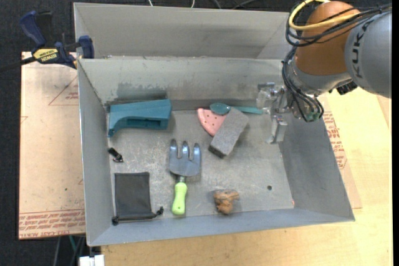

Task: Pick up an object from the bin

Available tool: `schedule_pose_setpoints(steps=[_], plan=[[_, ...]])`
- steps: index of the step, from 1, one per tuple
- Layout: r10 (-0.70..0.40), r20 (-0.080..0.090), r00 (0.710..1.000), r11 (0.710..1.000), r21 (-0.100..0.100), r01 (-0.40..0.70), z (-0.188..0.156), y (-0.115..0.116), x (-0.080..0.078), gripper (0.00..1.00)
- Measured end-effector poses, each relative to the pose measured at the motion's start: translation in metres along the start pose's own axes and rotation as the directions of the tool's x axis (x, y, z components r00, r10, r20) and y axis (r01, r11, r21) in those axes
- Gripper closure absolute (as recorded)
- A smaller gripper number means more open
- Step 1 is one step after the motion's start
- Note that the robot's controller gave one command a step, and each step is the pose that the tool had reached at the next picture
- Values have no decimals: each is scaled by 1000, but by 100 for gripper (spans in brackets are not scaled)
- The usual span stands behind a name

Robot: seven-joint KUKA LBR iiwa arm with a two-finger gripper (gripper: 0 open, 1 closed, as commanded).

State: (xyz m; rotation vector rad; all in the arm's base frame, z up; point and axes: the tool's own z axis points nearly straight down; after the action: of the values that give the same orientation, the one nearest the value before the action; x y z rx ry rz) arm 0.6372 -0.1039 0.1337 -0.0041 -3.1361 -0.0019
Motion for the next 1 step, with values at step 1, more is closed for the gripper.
schedule_pose_setpoints(steps=[1], plan=[[-2, 8, 1000, 1000, 1, 2, -5, 0, -2, 0]])
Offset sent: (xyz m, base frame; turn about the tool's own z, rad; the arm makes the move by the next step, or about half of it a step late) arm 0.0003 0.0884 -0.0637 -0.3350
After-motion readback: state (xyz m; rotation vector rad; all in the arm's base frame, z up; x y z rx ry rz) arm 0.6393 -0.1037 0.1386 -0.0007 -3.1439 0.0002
